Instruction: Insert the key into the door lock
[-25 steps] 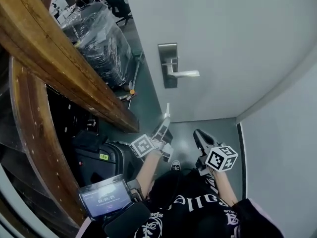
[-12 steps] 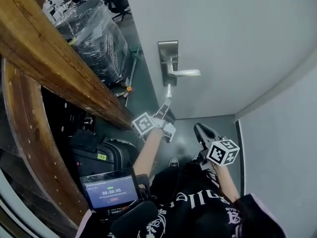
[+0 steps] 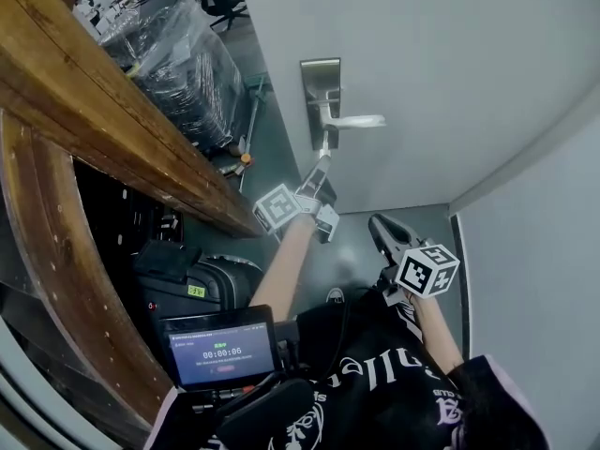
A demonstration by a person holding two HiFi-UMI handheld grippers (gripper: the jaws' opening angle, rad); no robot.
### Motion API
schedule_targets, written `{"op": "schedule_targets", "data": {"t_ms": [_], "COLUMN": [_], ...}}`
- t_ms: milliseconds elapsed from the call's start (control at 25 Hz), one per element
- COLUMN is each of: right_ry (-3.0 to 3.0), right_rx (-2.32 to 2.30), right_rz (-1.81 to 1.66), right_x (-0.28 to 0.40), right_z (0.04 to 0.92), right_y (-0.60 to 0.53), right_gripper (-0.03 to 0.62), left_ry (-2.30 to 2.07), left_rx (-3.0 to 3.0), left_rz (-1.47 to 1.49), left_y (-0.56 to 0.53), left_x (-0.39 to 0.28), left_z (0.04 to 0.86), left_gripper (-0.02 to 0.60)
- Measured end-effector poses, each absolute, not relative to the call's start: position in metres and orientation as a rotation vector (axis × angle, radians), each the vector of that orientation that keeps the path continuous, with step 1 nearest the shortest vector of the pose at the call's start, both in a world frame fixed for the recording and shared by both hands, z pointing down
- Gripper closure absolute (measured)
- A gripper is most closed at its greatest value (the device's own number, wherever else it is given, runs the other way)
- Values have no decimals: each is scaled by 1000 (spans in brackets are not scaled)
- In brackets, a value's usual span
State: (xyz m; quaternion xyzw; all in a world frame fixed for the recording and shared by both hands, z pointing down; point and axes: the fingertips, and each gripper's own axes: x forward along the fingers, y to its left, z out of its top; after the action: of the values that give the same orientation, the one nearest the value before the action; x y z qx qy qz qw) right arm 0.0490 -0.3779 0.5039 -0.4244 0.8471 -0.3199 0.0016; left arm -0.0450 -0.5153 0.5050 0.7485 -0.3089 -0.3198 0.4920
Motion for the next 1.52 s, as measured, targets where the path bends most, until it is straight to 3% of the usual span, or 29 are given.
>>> {"op": "schedule_targets", "data": {"t_ms": [1120,1520], "right_ry": [2665,2662], "right_rx": [-1383,-1381], "right_rz": [-1006,-1014], "right_x": [53,57], "right_z": [521,524], "right_y": [-360,-360], "right_gripper": [556,556], "left_ry": [-714,-746], "left_rx": [1582,1589], "left_rz": [-955,-872], "left_y": [-542,-551], "left_x": [-41,-38], "left_z": [504,505], "left_gripper": [557,557]}}
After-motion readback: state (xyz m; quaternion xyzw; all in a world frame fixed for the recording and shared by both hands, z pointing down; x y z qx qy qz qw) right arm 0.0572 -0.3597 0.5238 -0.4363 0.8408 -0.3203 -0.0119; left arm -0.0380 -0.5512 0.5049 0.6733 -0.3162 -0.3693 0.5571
